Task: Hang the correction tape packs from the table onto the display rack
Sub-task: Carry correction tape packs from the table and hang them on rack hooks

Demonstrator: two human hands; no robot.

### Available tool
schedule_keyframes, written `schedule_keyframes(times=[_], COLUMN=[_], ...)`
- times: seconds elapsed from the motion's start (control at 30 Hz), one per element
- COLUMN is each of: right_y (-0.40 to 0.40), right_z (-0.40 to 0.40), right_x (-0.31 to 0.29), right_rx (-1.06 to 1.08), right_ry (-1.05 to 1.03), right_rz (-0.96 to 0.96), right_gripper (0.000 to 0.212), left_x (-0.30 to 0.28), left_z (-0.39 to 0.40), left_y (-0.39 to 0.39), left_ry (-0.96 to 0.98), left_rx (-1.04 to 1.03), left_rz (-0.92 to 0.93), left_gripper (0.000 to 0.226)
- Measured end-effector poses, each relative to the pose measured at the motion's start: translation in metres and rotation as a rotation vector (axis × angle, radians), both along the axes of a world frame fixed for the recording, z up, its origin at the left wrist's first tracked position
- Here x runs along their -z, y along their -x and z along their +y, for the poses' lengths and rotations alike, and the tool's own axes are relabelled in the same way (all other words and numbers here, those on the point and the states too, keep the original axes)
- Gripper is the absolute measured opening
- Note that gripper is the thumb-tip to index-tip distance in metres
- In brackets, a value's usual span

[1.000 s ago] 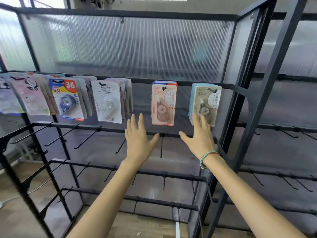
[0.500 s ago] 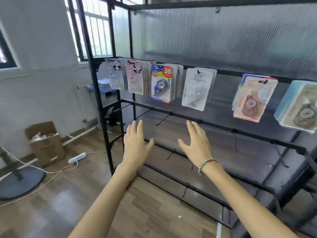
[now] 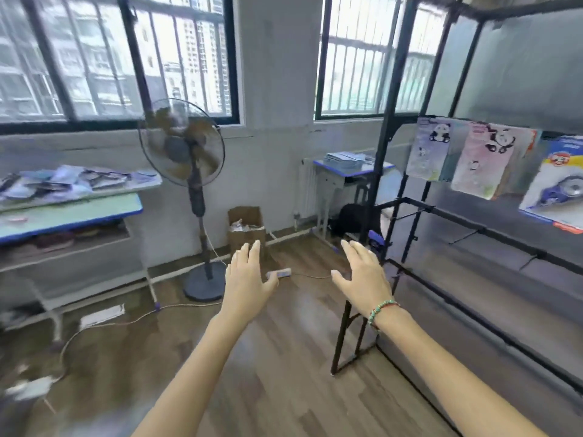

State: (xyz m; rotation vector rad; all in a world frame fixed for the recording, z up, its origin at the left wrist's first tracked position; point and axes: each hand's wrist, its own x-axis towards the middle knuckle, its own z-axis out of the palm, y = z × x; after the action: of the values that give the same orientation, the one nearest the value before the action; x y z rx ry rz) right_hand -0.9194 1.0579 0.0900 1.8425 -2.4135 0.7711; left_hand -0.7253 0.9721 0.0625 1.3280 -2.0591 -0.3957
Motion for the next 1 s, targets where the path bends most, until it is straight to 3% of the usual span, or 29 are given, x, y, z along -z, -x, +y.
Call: schedule_keyframes(times=[0.3, 0.6, 1.0], right_y=[-0.106, -0.181, -0.288], right_z=[-0.175, -0.360, -0.554], right_x=[0.018, 0.014, 0.015], right_rx=[-0.325, -0.567, -0.731], right_ry=[-0.049, -0.045, -0.094], right_rz=[-0.044, 0.010, -0.028], right_gripper=[0.063, 0.062, 0.061], left_x=[0.013, -0.003, 0.011], left_z=[-0.106, -0.240, -0.383], left_y=[-0.129, -0.203, -0.305], left_ry=[-0.086, -0.068, -0.144], left_rx=[-0.307, -0.538, -0.698], left_rz=[0.085, 0.105, 0.126], left_gripper=[0.072, 0.071, 0.071])
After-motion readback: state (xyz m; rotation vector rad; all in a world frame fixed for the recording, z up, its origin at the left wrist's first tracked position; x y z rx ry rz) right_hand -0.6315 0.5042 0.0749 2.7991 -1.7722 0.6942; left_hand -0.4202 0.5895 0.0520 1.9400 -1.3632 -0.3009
